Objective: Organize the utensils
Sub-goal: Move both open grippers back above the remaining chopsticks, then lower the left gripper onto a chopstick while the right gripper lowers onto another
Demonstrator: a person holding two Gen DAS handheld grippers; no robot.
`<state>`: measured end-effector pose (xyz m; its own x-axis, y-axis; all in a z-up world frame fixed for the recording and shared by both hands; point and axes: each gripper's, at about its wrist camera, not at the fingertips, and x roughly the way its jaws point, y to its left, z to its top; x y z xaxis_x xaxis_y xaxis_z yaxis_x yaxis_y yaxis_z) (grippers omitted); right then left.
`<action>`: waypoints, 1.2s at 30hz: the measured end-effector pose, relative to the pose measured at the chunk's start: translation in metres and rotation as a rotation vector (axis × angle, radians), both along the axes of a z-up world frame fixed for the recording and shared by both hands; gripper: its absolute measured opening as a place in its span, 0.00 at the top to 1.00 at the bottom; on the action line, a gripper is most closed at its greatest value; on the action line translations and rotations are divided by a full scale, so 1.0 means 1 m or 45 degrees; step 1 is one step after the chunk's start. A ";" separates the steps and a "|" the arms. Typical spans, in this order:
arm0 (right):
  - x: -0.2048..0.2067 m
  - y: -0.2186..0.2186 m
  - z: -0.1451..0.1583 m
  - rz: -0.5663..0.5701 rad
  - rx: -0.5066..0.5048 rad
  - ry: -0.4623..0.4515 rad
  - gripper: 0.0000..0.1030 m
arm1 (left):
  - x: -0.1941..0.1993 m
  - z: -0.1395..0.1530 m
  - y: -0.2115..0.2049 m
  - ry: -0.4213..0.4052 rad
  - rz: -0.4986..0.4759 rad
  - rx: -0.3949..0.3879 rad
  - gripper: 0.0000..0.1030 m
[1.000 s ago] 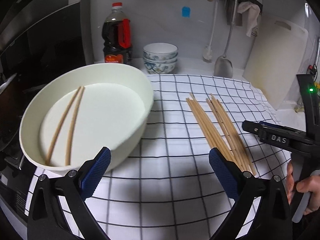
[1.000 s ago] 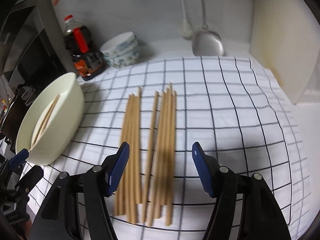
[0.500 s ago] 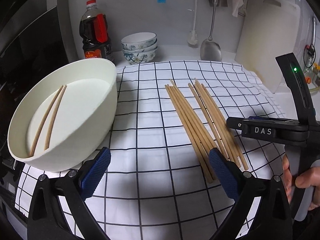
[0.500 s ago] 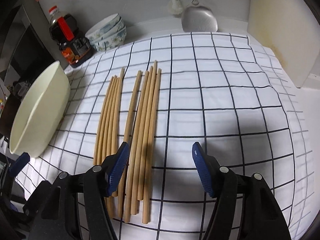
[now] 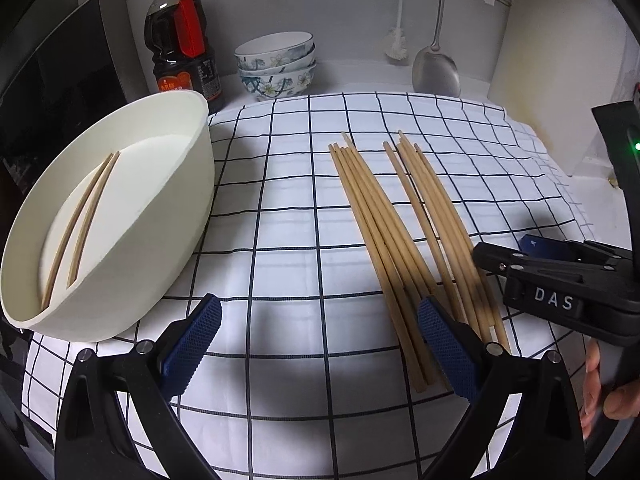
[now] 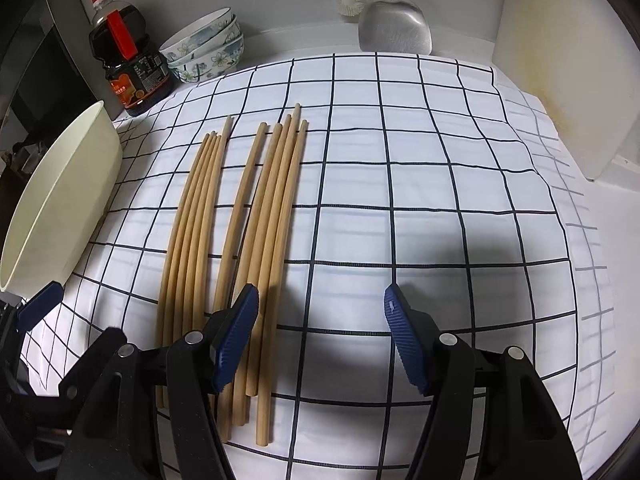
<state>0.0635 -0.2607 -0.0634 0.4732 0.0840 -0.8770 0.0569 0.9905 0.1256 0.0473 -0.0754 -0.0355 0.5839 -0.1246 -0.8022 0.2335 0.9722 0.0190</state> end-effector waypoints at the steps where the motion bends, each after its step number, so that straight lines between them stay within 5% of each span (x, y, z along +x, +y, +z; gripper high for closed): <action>1: 0.000 0.000 -0.001 0.003 -0.007 0.006 0.39 | 0.002 -0.001 0.001 0.007 0.008 0.000 0.06; 17: -0.001 0.012 -0.007 0.045 -0.132 0.035 0.37 | 0.008 -0.005 -0.001 0.018 0.044 0.035 0.06; 36: -0.001 -0.011 -0.008 -0.020 -0.127 0.012 0.37 | 0.014 -0.009 -0.002 0.053 0.041 0.043 0.06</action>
